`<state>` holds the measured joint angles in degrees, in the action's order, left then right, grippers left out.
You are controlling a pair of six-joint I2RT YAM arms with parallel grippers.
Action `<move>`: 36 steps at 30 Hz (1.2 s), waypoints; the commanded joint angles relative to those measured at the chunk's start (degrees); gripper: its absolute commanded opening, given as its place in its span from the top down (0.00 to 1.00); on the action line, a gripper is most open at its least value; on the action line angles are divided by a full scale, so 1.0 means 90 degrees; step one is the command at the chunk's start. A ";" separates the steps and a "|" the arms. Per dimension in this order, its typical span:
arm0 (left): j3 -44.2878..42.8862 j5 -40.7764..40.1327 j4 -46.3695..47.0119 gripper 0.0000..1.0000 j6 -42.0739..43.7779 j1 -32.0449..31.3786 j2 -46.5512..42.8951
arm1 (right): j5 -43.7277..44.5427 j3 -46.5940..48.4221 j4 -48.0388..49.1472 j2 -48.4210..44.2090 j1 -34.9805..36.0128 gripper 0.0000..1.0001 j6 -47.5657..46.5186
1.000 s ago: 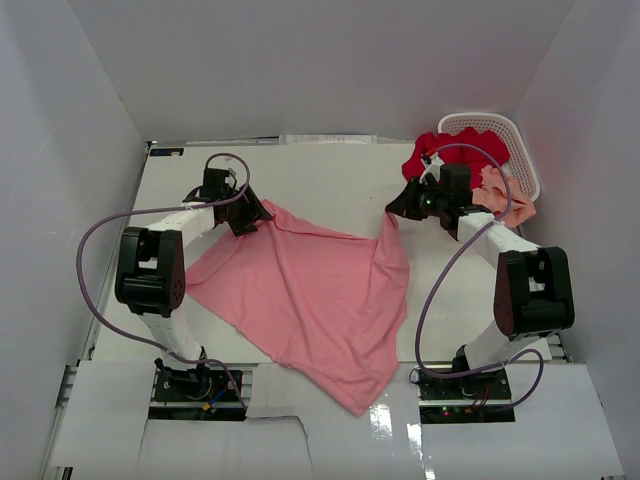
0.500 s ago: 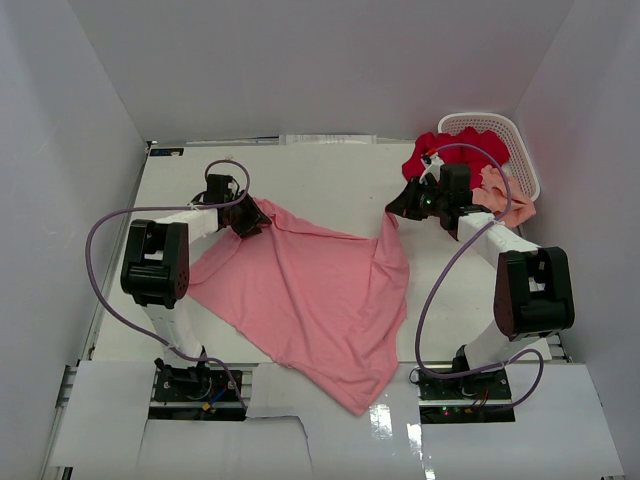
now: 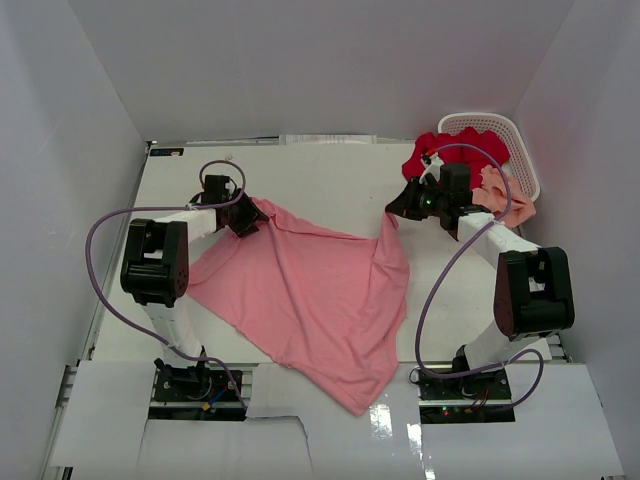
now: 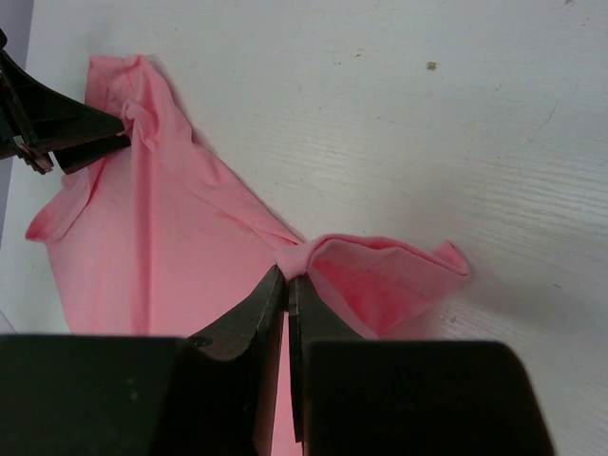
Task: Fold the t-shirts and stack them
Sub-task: Flatten out the tshirt
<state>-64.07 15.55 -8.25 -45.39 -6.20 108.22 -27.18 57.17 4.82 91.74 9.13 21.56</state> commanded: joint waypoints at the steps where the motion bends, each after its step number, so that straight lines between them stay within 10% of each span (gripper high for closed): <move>1: 0.0098 -0.0155 0.0214 0.43 -0.0065 0.0102 -0.0316 | -0.0085 -0.0092 0.0226 -0.0184 0.0031 0.92 -0.0120; 22: -0.0029 0.0098 0.0409 0.57 -0.0074 0.0171 -0.0101 | -0.0125 -0.0112 0.0236 -0.0125 0.0031 0.92 -0.0101; 36: -0.0117 0.0294 0.0526 1.00 -0.0035 0.0200 0.0065 | -0.0066 -0.0121 0.0226 -0.0223 0.0031 0.92 -0.0120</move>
<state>-63.99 17.21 -4.27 -46.30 -4.71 108.55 -27.38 56.36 4.86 91.74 9.13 21.56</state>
